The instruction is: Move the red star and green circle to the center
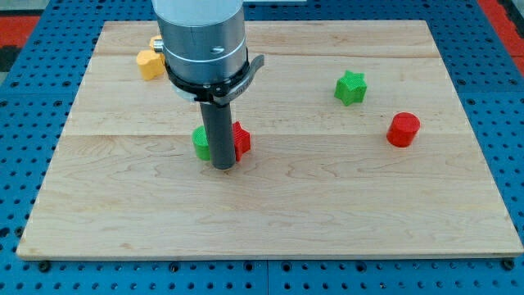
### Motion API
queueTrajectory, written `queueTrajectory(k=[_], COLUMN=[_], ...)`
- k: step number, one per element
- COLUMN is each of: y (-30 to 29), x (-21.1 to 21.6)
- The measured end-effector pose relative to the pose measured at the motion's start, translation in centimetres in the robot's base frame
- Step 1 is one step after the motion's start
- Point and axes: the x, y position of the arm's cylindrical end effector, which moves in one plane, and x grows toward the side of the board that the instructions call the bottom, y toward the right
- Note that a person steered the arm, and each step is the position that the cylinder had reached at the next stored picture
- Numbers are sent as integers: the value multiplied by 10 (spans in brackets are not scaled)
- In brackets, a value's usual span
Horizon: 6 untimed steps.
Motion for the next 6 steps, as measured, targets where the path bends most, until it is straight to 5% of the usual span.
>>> queueTrajectory(k=[2, 4, 6], y=[-56, -36, -42], x=[1, -34, -11])
